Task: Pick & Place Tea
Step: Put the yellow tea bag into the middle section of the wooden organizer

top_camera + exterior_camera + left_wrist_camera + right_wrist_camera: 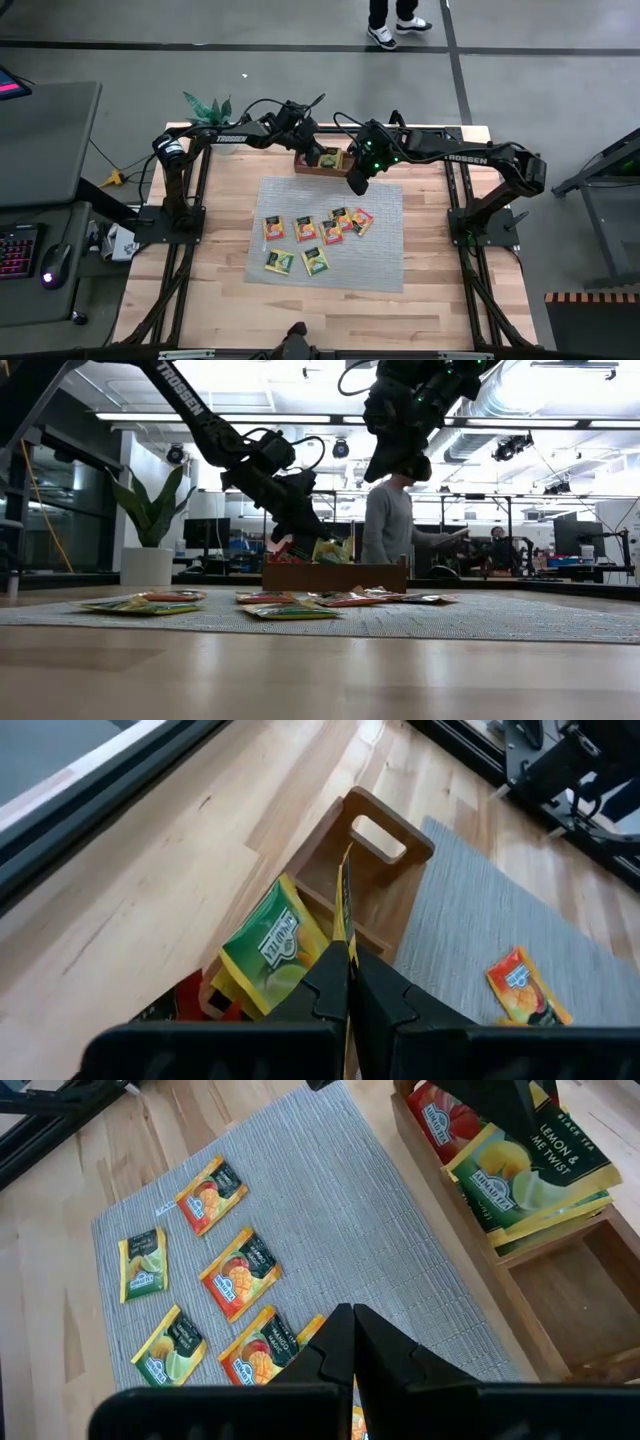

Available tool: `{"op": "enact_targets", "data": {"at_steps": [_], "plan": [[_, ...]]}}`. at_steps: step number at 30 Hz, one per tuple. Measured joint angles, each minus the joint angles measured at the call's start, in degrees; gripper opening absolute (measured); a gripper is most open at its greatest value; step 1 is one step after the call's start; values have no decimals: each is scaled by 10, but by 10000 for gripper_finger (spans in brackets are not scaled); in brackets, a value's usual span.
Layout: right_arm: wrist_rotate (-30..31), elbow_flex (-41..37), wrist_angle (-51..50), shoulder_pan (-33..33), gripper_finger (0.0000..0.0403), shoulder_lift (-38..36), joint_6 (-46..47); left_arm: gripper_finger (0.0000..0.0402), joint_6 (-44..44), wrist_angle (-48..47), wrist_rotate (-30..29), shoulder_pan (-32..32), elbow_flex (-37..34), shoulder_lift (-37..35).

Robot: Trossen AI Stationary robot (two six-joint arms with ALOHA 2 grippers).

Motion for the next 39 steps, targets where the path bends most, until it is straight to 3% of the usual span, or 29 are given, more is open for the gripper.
{"op": "enact_targets", "data": {"at_steps": [24, 39], "plan": [[-3, 0, 0, 0, 0, 0, 0, 4, -25, -13, 1, 0, 0, 0], [-3, 0, 0, 0, 0, 0, -1, 161, -36, -13, -20, 0, 0, 0]]}}
